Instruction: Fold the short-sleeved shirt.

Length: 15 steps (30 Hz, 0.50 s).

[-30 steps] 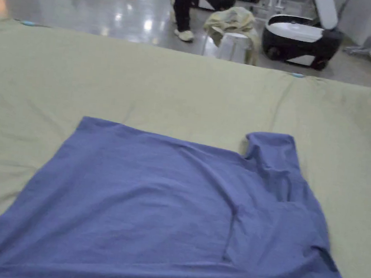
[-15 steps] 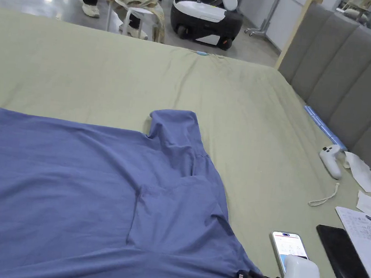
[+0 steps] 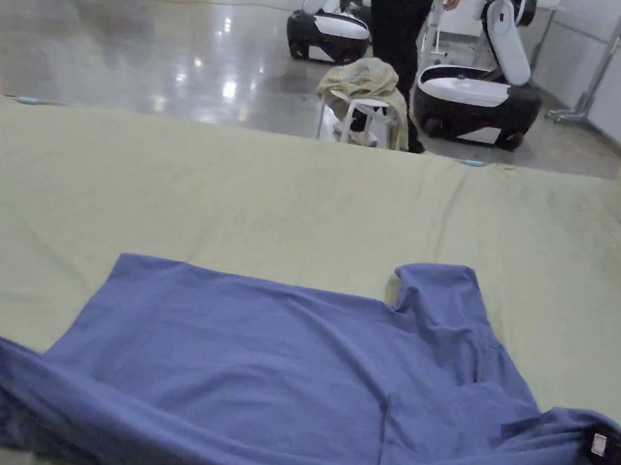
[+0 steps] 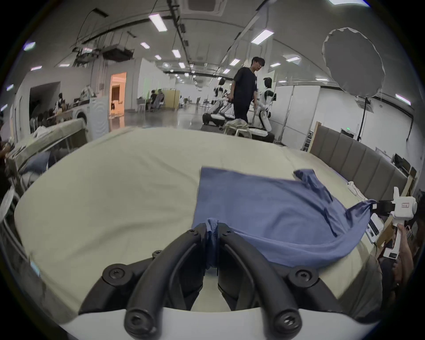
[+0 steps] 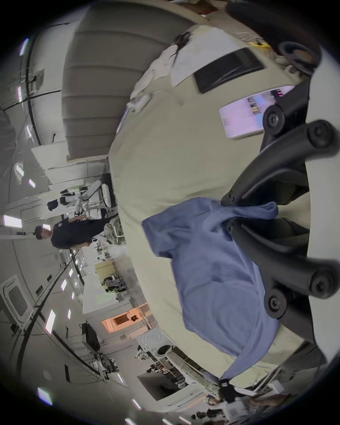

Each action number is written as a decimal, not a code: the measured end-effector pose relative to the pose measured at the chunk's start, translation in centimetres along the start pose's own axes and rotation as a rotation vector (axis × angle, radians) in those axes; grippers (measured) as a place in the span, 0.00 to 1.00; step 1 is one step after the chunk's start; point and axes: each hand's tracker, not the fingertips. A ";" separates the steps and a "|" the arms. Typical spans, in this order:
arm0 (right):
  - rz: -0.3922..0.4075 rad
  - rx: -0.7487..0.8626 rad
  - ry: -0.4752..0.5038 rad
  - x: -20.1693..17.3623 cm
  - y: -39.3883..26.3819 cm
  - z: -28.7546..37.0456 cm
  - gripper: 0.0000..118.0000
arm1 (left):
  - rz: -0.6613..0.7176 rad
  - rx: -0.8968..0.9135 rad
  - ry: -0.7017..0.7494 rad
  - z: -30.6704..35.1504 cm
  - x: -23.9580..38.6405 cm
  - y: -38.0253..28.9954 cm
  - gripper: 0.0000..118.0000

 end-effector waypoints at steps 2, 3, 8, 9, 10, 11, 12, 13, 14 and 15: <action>-0.005 -0.020 0.014 0.0 2.0 -3.3 0.07 | 0.034 -0.013 -0.025 -3.8 -0.9 1.9 0.07; -0.006 -0.044 0.014 0.1 2.9 -5.3 0.07 | 0.051 -0.043 -0.032 -6.0 -1.1 2.7 0.07; -0.002 -0.167 -0.069 0.6 3.7 -14.1 0.07 | 0.069 -0.163 0.015 -14.8 -2.6 3.3 0.06; -0.018 -0.168 -0.067 0.6 3.5 -15.0 0.07 | 0.081 -0.163 0.017 -15.6 -2.7 3.1 0.06; -0.024 -0.171 -0.070 0.5 3.1 -15.7 0.07 | 0.108 -0.189 0.023 -16.6 -3.1 2.8 0.06; -0.025 -0.172 -0.072 0.4 2.9 -16.1 0.08 | 0.104 -0.189 0.030 -17.1 -3.1 2.6 0.07; -0.030 -0.177 -0.078 0.4 2.6 -16.5 0.10 | 0.098 -0.190 0.037 -17.6 -3.1 2.2 0.07; -0.030 -0.178 -0.081 0.3 2.3 -16.3 0.15 | 0.105 -0.192 0.042 -17.8 -3.1 2.1 0.10; -0.029 -0.175 -0.087 0.3 2.1 -16.3 0.25 | 0.118 -0.205 0.042 -17.7 -3.4 1.9 0.24; -0.022 -0.168 -0.093 0.5 2.2 -16.0 0.25 | 0.116 -0.194 0.060 -17.2 -3.5 1.8 0.24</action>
